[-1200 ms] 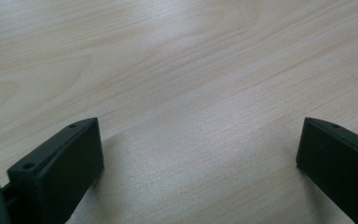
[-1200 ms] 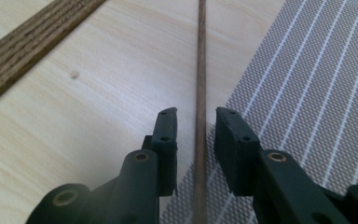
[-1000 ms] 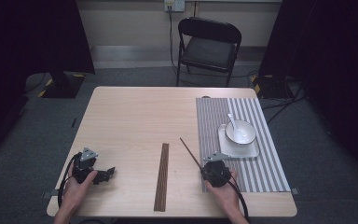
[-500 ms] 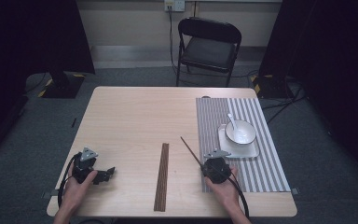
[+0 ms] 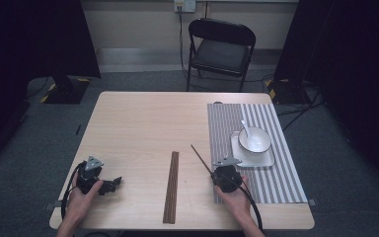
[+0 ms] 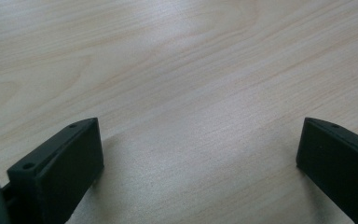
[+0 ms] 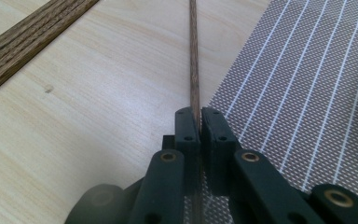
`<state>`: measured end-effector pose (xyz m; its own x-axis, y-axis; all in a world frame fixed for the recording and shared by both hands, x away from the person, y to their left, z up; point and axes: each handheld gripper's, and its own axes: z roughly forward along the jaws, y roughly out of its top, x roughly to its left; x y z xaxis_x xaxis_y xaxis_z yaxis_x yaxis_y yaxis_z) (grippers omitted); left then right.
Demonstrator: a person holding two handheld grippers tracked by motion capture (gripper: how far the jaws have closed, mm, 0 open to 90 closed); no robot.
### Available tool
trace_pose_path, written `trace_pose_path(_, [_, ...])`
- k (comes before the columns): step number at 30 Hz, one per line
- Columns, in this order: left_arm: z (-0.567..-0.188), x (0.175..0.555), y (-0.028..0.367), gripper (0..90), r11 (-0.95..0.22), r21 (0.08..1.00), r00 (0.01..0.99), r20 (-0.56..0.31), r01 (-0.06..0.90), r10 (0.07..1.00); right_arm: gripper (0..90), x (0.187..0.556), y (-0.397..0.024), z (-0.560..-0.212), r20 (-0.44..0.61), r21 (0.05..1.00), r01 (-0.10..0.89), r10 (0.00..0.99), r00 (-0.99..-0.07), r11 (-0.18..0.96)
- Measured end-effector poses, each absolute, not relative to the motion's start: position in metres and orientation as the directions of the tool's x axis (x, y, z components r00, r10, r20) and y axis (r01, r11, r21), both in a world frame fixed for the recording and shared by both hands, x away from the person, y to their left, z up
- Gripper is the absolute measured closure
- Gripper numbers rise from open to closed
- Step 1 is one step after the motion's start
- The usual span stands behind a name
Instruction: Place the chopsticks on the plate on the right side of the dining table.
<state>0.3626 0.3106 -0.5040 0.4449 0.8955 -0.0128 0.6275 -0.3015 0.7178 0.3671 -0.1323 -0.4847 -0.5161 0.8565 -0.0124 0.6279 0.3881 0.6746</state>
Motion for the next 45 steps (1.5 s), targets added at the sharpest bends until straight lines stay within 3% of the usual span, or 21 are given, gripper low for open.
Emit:
trace_pose_path(23, [-0.504,0.363,0.311,0.0,-0.302,0.718,0.445,-0.013,0.627,0.896,85.9,0.372,-0.159,-0.466,0.018,0.703,0.636,0.886,-0.463,0.318])
trace_pose_path(45, [-0.504,0.363,0.311,0.0,-0.301,0.718,0.445,-0.013,0.627,0.895,85.9,0.394,-0.205,-0.463,0.039,0.698,0.681,0.937,-0.347,0.223])
